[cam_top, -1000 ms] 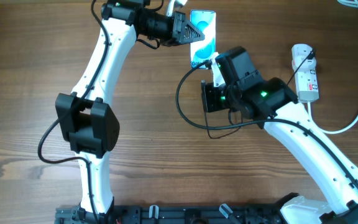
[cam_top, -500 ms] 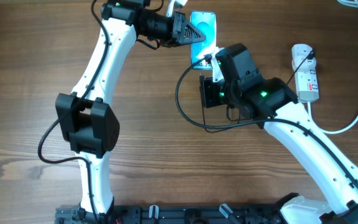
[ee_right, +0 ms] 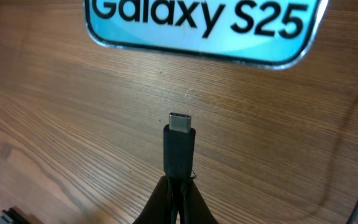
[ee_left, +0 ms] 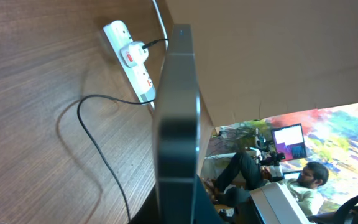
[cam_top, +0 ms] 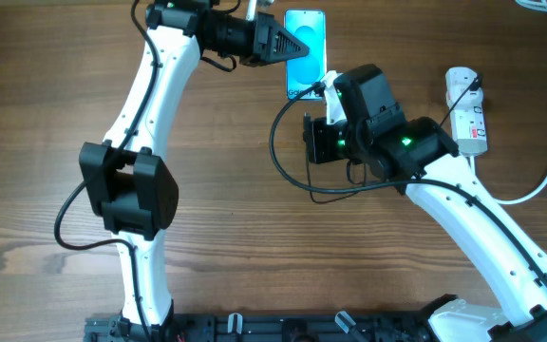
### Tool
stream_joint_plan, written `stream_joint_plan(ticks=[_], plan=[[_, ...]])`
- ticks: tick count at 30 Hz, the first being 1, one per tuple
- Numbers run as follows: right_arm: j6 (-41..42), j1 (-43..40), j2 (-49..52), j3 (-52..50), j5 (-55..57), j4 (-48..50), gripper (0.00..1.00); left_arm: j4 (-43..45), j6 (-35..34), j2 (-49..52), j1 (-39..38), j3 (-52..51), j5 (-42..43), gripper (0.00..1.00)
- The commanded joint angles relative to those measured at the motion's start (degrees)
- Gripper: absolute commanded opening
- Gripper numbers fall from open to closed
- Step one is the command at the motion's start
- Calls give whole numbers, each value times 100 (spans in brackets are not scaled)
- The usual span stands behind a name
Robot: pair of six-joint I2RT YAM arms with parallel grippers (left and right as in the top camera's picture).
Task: Plug charger to phone and switch on socket
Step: 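Lift the plug and bring it toward the phone's bottom port, then align the USB-C plug under the phone port and push it upward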
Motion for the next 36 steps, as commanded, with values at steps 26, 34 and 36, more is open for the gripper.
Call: stream_joint_plan(ticks=[26, 34, 36], plan=[[52, -13, -85, 184, 107, 273, 4, -186, 595, -87, 11, 96, 503, 4], [57, -13, -85, 181, 247, 282, 4, -223, 592, -87, 11, 96, 505, 4], [55, -13, -83, 181, 142, 251, 4, -225, 592, -87, 11, 96, 507, 4]])
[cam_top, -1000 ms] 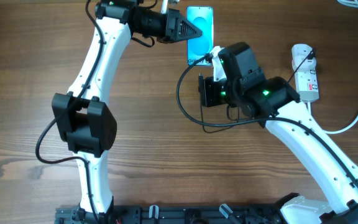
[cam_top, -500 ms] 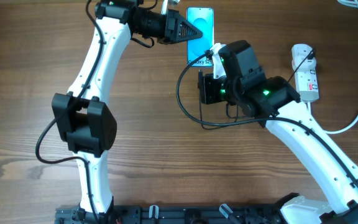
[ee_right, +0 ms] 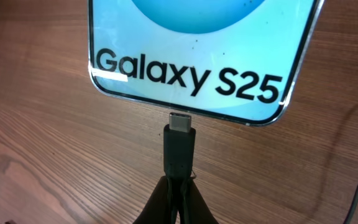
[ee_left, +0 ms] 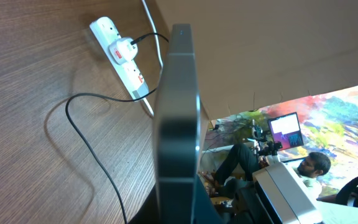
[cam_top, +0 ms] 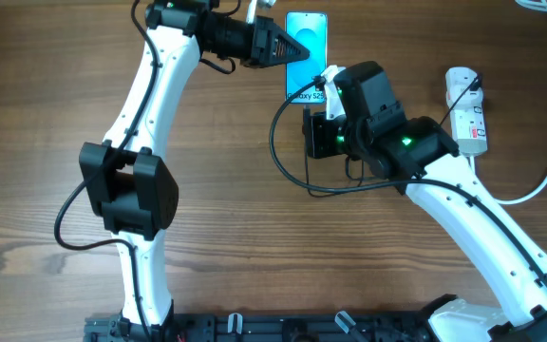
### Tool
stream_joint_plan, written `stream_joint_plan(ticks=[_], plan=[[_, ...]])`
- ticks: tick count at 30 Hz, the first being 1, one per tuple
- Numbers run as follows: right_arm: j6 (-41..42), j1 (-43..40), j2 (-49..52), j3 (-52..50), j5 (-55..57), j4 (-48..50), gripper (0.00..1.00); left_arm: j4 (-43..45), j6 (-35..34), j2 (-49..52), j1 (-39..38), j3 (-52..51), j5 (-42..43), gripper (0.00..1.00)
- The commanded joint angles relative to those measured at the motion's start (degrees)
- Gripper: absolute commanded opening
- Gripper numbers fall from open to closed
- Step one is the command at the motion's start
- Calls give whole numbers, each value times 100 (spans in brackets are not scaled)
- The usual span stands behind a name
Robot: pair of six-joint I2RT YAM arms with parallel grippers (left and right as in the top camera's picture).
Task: Plug charger to phone and switch on socket
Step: 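Align the USB-C plug under the phone port and push it upward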
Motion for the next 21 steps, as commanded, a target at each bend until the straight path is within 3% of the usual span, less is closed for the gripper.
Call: stream_joint_plan(ticks=[1, 21], plan=[[22, -13, -83, 151, -76, -11, 4, -2, 129, -87, 4, 96, 267, 4], [-39, -13, 24, 151, -103, 2, 4, 2, 175, -87, 4, 96, 216, 4]])
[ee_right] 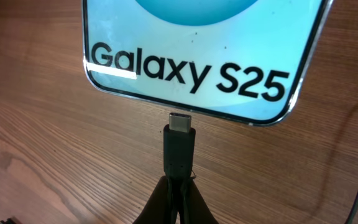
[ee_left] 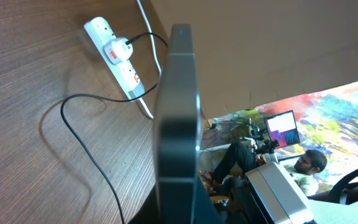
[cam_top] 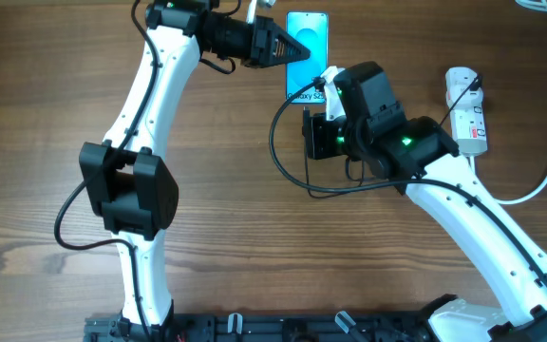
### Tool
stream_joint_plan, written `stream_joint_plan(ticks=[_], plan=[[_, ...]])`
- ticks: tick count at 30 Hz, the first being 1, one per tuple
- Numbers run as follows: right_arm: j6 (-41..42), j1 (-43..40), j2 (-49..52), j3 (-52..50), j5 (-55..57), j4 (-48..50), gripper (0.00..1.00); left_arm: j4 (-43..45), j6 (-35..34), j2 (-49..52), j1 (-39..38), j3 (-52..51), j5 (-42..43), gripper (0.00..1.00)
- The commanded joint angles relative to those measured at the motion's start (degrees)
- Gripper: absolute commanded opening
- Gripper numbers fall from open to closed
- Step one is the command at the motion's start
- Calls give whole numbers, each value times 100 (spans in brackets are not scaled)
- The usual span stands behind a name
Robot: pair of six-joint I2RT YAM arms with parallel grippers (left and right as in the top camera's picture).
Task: Plug charger to phone and switch on socket
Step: 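Align the USB-C plug under the phone port and push it upward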
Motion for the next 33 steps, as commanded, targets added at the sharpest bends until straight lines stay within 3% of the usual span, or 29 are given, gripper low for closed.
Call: stream_joint_plan(ticks=[1, 33], plan=[[-35, -13, 24, 151, -55, 55, 4, 2, 133, -87, 4, 96, 116, 4], [-417, -13, 28, 151, 492, 160, 4, 26, 136, -87, -131, 96, 111, 4]])
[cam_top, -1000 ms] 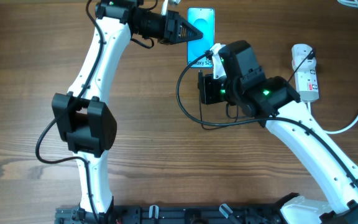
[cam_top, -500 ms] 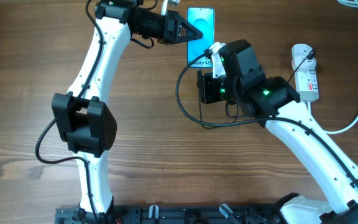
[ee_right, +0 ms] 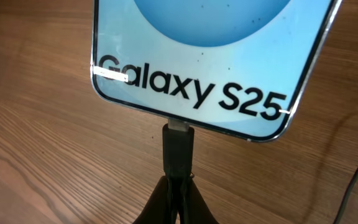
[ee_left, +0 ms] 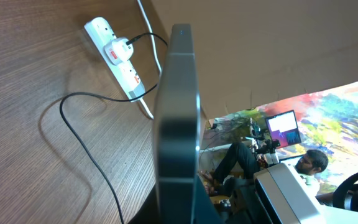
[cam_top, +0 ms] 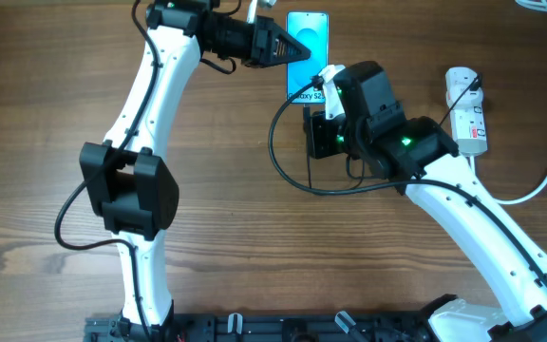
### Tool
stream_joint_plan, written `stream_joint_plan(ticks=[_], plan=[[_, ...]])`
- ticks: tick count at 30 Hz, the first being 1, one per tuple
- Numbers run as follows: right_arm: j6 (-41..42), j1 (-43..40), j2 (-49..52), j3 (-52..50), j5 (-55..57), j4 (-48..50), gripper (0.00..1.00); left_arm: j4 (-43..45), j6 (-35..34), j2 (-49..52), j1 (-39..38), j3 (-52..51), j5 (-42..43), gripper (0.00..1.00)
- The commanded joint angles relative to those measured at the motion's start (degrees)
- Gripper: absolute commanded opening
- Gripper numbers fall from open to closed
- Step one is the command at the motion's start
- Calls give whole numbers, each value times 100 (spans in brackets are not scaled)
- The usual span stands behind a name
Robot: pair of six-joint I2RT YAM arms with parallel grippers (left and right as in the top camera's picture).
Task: Plug charger to phone and switch on socket
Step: 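Align the USB-C plug under the phone port and push it upward, then tilt the phone down toward the table with the left gripper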
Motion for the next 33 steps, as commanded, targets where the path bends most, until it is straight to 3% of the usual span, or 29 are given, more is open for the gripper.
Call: stream_joint_plan(ticks=[1, 30, 33], plan=[[-105, -13, 28, 151, 289, 55, 4, 13, 136, -87, -90, 96, 133, 4], [-116, -13, 24, 151, 837, 824, 4, -289, 70, -87, -90, 96, -4, 4], [-415, -13, 24, 151, 955, 966, 4, -326, 68, -87, -90, 96, 37, 4]])
